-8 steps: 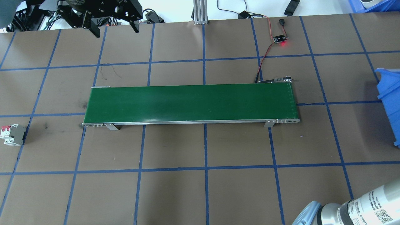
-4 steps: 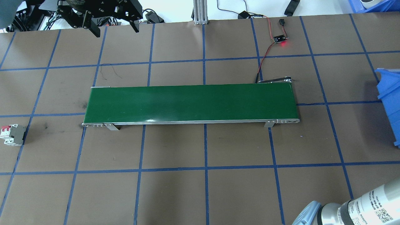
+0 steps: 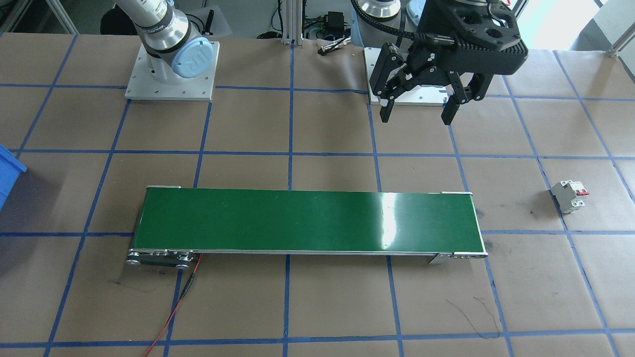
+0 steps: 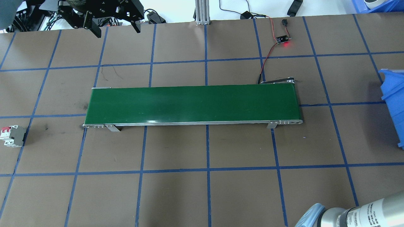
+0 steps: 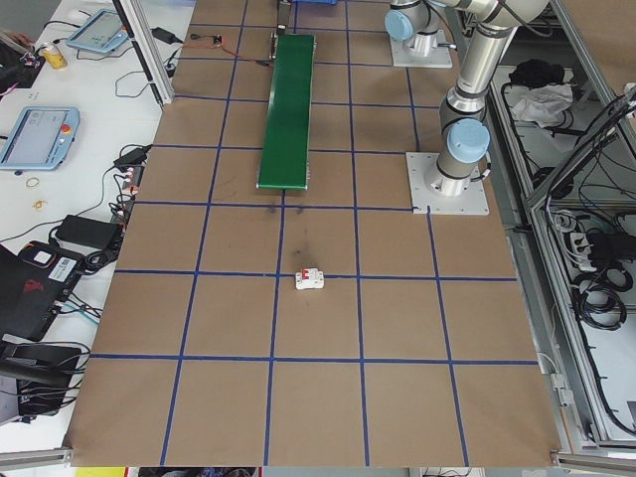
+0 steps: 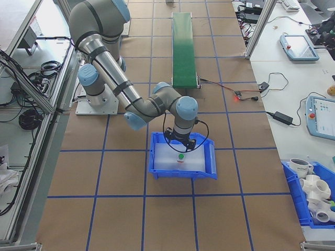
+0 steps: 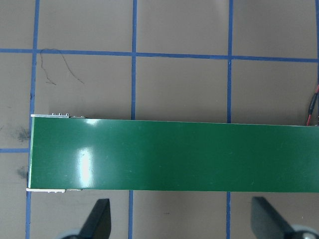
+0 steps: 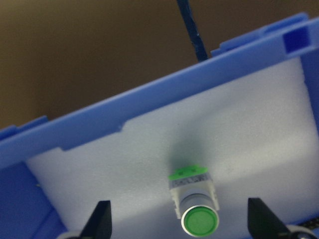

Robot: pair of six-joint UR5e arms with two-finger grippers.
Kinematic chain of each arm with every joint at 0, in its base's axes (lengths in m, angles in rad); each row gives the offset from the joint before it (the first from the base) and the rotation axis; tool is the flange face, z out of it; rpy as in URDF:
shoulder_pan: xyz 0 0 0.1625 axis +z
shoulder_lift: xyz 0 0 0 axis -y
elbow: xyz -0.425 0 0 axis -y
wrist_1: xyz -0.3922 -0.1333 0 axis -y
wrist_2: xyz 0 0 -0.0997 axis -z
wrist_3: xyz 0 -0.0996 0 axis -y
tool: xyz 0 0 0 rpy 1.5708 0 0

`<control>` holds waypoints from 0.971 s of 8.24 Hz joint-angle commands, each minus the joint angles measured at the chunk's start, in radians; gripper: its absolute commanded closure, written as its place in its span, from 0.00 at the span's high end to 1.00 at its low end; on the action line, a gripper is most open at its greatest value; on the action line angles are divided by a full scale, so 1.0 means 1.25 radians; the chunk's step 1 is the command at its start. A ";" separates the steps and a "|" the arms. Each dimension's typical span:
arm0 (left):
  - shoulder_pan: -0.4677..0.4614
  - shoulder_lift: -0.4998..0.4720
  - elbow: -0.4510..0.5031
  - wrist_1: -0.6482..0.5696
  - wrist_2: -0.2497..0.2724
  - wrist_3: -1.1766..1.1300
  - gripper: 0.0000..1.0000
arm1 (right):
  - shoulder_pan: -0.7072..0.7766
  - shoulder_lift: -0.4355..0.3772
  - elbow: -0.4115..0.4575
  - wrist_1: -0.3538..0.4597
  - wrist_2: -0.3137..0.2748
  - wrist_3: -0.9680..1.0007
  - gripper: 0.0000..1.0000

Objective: Move button from left to right

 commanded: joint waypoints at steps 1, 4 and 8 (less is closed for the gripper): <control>0.000 0.001 0.000 0.000 0.000 0.000 1.00 | 0.120 -0.188 -0.010 0.257 -0.005 0.406 1.00; -0.001 0.001 0.000 0.000 0.000 0.000 1.00 | 0.339 -0.293 -0.033 0.316 0.000 0.865 1.00; 0.000 0.001 -0.001 0.000 -0.001 0.000 1.00 | 0.639 -0.312 -0.087 0.411 0.004 1.373 1.00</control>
